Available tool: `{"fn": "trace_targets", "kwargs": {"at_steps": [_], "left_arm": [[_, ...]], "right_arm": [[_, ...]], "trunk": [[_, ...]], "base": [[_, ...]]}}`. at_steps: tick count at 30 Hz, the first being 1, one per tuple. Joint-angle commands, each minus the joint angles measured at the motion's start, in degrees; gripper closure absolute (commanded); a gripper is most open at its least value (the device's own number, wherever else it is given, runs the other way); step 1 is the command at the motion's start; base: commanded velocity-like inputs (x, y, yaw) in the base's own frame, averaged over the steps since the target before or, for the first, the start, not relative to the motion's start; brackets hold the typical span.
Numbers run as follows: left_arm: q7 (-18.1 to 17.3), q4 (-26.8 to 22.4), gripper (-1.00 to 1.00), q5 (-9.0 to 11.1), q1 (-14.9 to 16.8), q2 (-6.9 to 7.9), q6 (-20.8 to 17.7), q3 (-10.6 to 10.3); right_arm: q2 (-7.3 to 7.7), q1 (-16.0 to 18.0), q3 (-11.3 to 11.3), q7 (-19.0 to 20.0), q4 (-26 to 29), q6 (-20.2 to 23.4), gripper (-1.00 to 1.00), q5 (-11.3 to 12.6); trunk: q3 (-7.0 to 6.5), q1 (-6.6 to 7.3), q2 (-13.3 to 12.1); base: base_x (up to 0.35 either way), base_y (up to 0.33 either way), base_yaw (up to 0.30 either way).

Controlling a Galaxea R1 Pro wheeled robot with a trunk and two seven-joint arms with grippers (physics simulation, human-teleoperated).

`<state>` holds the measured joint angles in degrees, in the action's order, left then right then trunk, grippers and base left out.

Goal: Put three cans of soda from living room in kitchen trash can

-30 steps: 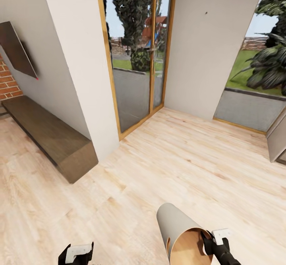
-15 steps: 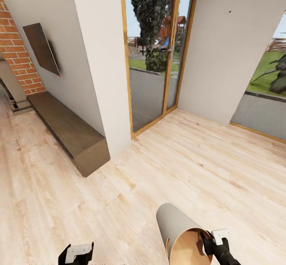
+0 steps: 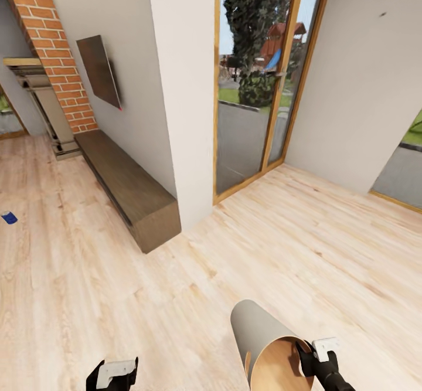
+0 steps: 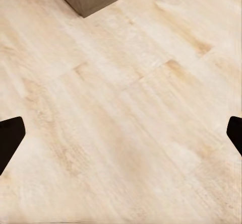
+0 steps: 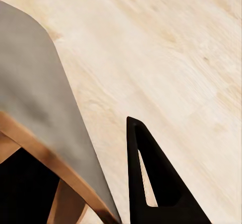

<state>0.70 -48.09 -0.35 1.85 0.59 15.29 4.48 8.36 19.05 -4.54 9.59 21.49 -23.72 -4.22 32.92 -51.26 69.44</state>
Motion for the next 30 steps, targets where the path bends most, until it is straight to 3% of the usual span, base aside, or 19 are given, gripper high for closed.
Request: {"fn": "trace_targets", "kwargs": {"at_steps": [1,30], "left_arm": [[0.00,0.01,-1.00,0.00,0.00,0.00,0.00,0.00],[0.00,-0.08,-1.00,0.00,0.00,-0.02,0.00,0.01]], "right_arm": [[-0.01,0.02,-0.12,0.34,0.09,-0.01,1.00,0.06],[-0.01,0.02,-0.03,0.34,0.05,-0.06,1.00,0.03]], "trunk": [[-0.01,0.00,0.00],[-0.30,0.00,0.00]], "base": [[0.000,0.000,0.258],[0.000,0.000,0.258]]}}
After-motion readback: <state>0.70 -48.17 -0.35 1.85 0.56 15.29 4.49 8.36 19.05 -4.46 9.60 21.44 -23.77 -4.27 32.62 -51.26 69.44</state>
